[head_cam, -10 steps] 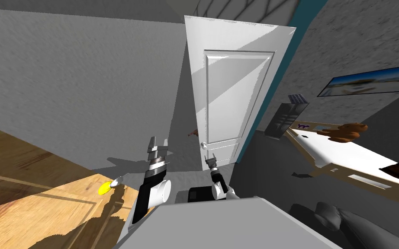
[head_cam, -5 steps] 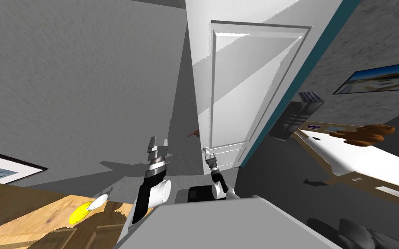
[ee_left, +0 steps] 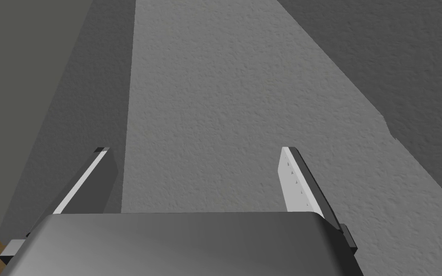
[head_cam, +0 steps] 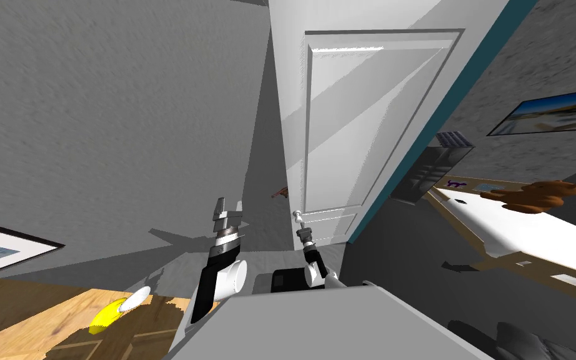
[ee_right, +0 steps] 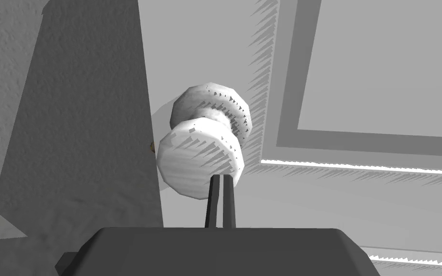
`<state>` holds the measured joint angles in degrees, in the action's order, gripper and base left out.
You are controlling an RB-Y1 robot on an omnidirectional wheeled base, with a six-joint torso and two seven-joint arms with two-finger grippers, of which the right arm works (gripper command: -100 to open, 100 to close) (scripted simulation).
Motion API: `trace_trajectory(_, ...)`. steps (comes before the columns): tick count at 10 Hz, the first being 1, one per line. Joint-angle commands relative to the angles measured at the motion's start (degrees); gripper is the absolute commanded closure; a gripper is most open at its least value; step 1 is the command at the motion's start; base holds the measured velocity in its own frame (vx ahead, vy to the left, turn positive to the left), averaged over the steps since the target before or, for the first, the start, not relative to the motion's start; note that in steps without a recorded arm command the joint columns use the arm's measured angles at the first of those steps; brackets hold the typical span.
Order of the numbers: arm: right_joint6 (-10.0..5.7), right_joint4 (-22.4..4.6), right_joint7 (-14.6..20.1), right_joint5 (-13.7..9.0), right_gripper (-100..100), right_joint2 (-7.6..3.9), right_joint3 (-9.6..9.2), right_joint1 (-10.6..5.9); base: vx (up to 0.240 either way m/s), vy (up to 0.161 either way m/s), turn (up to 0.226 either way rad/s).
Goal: Push the door open
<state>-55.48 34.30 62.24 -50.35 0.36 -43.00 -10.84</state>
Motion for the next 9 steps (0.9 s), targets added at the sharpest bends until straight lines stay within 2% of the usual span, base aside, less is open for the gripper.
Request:
trace_trajectory(1, 0.0, 0.0, 0.0, 0.0, 100, 0.0, 0.0, 0.01, -0.014, -0.002, 0.001)
trace_trajectory(3, 0.0, 0.0, 0.0, 0.0, 100, 0.0, 0.0, 0.01, -0.004, -0.001, 0.0)
trace_trajectory(4, 0.1, 0.2, -0.3, -0.2, -100, -1.77, 0.24, 0.07, -0.098, 0.011, -0.048)
trace_trajectory(5, 0.22, 0.4, -0.6, -0.3, -100, -2.17, 0.51, 0.13, -0.198, 0.022, -0.091)
trace_trajectory(6, 0.3, 0.5, -0.8, -0.5, -100, -1.67, 0.69, 0.18, -0.206, 0.021, -0.072)
trace_trajectory(8, 0.43, 0.7, -1.1, -0.7, -100, 0.75, 1.01, 0.25, -0.217, 0.017, -0.047)
trace_trajectory(9, 0.45, 0.8, -1.1, -0.7, -100, 1.4, 1.06, 0.26, -0.163, 0.026, -0.022)
